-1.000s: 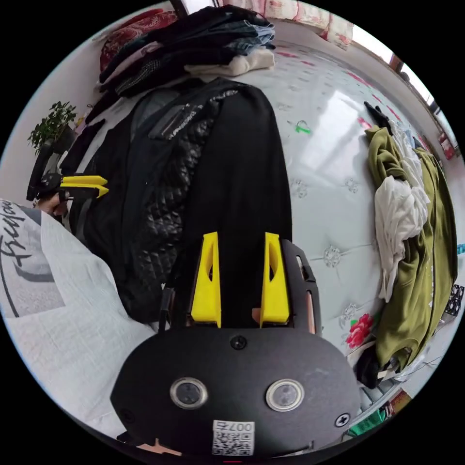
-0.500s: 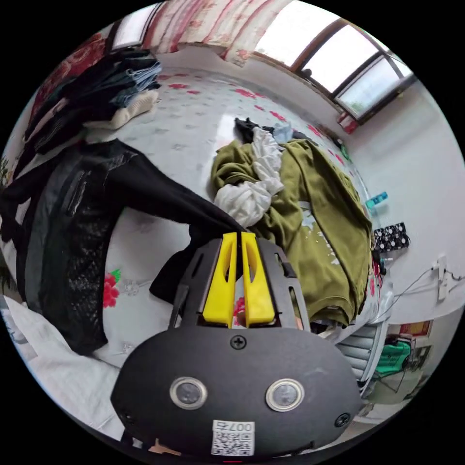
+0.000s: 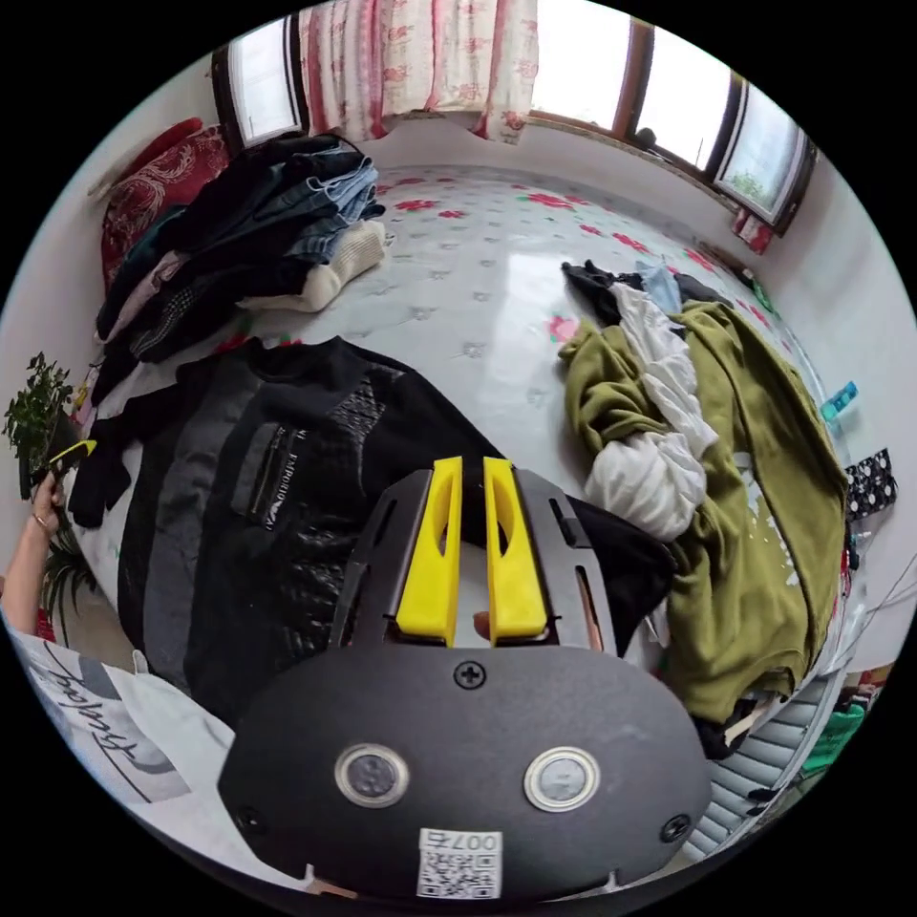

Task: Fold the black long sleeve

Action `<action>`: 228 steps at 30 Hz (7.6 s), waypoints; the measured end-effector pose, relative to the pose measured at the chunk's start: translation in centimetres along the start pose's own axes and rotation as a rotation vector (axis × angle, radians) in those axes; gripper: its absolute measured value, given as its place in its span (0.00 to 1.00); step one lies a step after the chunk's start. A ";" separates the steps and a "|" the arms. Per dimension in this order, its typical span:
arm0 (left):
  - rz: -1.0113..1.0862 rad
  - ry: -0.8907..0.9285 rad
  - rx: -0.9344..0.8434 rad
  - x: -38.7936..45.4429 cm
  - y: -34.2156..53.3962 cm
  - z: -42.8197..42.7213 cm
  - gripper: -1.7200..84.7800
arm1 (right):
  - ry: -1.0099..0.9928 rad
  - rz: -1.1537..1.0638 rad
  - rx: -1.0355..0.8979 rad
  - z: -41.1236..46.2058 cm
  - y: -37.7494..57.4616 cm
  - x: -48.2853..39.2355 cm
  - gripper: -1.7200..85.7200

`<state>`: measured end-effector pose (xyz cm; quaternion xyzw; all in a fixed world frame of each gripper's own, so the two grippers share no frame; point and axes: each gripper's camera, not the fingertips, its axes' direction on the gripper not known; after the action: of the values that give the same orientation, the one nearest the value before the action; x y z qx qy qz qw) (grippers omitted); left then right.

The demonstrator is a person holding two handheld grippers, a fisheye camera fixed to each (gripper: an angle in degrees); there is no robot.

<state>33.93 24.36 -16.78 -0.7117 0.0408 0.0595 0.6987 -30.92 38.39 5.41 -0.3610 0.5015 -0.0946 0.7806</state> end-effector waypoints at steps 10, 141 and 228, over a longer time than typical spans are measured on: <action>0.190 -0.038 -0.069 7.3 -7.1 15.9 0.01 | -0.018 -0.088 -0.133 12.9 -9.2 -10.8 0.02; 0.163 0.231 -0.175 9.6 -4.1 8.3 0.09 | -0.369 0.019 -0.184 1.6 -5.4 -7.4 0.06; 0.058 0.027 -0.413 4.3 26.0 1.0 0.14 | -0.174 0.071 -0.401 0.8 18.5 -17.5 0.08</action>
<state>34.51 24.98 -43.17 -0.8390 0.0573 0.0772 0.5356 -42.54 61.03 5.90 -0.4977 0.4534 0.0662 0.7364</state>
